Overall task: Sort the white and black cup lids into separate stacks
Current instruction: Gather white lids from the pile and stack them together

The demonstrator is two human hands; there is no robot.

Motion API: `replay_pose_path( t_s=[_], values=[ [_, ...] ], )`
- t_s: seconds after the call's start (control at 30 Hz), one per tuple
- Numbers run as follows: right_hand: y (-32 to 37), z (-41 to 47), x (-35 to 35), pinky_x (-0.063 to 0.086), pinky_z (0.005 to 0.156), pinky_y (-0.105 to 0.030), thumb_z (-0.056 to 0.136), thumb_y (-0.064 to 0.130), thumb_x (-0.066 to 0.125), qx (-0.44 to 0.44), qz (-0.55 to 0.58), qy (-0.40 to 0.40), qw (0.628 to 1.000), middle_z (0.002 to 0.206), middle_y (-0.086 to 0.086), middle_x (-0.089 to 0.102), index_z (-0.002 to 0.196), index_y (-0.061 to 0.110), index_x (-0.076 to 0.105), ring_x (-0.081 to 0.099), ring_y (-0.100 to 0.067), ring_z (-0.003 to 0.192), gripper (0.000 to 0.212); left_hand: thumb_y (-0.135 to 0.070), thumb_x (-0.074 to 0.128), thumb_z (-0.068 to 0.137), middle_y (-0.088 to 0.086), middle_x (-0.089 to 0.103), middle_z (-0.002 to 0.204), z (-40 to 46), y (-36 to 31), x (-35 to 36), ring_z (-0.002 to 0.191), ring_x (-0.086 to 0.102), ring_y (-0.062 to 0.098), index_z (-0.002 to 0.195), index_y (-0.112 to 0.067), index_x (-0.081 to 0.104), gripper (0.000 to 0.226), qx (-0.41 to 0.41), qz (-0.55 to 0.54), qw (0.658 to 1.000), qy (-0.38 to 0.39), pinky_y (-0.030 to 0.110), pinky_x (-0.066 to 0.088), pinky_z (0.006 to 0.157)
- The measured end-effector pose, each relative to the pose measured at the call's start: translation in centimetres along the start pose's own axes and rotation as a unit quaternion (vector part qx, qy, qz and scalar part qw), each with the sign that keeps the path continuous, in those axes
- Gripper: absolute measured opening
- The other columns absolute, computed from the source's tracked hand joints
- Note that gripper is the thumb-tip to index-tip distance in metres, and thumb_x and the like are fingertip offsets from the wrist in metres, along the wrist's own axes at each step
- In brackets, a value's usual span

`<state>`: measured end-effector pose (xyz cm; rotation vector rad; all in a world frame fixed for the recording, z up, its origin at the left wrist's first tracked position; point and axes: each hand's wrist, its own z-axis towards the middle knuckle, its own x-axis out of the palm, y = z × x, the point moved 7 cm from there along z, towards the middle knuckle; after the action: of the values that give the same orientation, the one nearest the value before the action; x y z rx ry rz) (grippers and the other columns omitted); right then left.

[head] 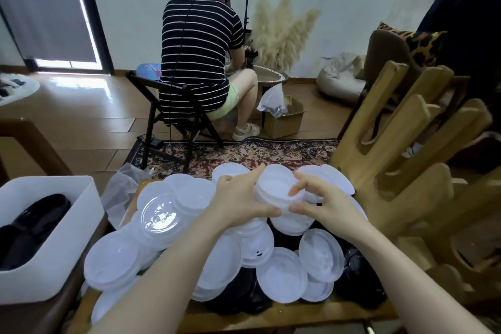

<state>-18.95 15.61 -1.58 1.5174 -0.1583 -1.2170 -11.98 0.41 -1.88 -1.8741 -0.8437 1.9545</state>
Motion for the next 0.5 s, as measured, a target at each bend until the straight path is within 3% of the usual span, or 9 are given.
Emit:
replay_pose_path(
  t_s=[0.17, 0.27, 0.37, 0.5],
  values=[
    [0.6, 0.1, -0.7, 0.026, 0.090, 0.002, 0.075, 0.013, 0.081, -0.005, 0.003, -0.038, 0.999, 0.132, 0.014, 0.054, 0.075, 0.023, 0.065, 0.040, 0.010, 0.128, 0.018, -0.056, 0.080, 0.071, -0.011, 0.038, 0.157, 0.2, 0.3, -0.8, 0.145, 0.029, 0.012, 0.155, -0.031, 0.029, 0.102, 0.044, -0.041, 0.995, -0.076, 0.033, 0.012, 0.118],
    [2.7, -0.4, -1.0, 0.026, 0.092, 0.003, 0.074, 0.011, 0.081, -0.051, 0.017, -0.069, 0.996, 0.132, 0.020, 0.052, 0.073, 0.021, 0.067, 0.038, 0.016, 0.125, 0.017, -0.041, 0.086, 0.069, -0.018, 0.042, 0.153, -1.0, 0.3, -1.6, 0.140, 0.036, 0.003, 0.150, -0.040, 0.035, 0.097, 0.095, -0.210, 0.968, -0.101, 0.035, 0.027, 0.119],
    [5.1, -1.0, -0.5, 0.040, 0.097, -0.017, 0.074, 0.016, 0.081, -0.084, 0.063, -0.071, 0.992, 0.133, 0.020, 0.053, 0.073, 0.024, 0.069, 0.043, 0.008, 0.128, 0.015, -0.033, 0.089, 0.068, -0.014, 0.051, 0.146, -2.6, 0.6, -2.4, 0.135, 0.049, 0.010, 0.142, -0.044, 0.045, 0.087, 0.127, -0.434, 0.886, -0.104, 0.036, 0.046, 0.106],
    [8.4, -1.9, 1.5, 0.042, 0.089, -0.019, 0.069, 0.037, 0.074, -0.091, 0.132, -0.041, 0.986, 0.128, 0.021, 0.060, 0.070, 0.033, 0.070, 0.048, 0.004, 0.124, 0.006, -0.053, 0.088, 0.063, 0.000, 0.056, 0.144, -4.1, 0.1, -1.6, 0.127, 0.059, 0.027, 0.149, -0.040, 0.037, 0.100, 0.115, -0.634, 0.762, -0.059, 0.041, 0.055, 0.093]
  ],
)
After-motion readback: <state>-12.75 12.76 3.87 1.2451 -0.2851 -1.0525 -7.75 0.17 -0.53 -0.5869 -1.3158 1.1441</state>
